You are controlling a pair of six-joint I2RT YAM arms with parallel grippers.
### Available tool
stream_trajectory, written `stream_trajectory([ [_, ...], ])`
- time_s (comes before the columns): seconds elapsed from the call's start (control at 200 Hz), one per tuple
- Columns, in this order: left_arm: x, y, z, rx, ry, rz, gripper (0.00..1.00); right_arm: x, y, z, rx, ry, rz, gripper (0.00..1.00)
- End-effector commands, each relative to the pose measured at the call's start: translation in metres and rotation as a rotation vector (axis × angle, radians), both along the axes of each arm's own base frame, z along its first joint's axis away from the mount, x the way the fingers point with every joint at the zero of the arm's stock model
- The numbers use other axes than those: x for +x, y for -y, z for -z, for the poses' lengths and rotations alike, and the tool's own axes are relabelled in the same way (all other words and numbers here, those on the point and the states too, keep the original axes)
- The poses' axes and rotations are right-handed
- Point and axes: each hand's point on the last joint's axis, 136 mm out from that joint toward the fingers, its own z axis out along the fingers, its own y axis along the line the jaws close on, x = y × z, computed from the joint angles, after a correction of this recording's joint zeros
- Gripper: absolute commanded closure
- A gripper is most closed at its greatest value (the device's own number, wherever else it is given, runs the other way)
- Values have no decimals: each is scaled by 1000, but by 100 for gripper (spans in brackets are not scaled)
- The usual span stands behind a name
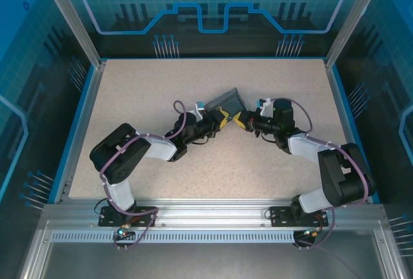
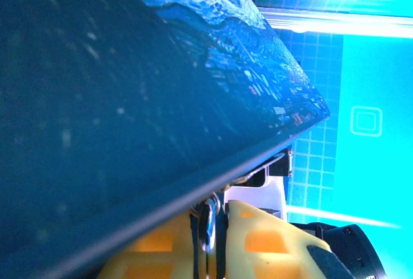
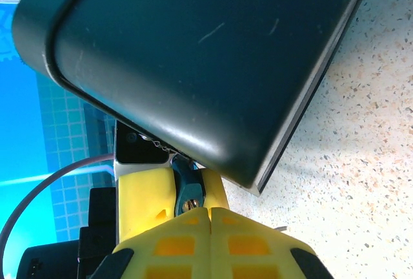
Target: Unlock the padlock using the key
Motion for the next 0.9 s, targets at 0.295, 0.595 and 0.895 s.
stream_trajectory([
  [0.295,-8,11,-38,-89,108,55,100,-13,-16,0,-15,19,-34,100],
  [0.595,-11,18,-33,-79,100,75,100,6,-34,-10,11,30,-44,100],
  [0.895,-17,23,-18,-51,85,105,100,17,-39,-20,88,16,-46,100],
])
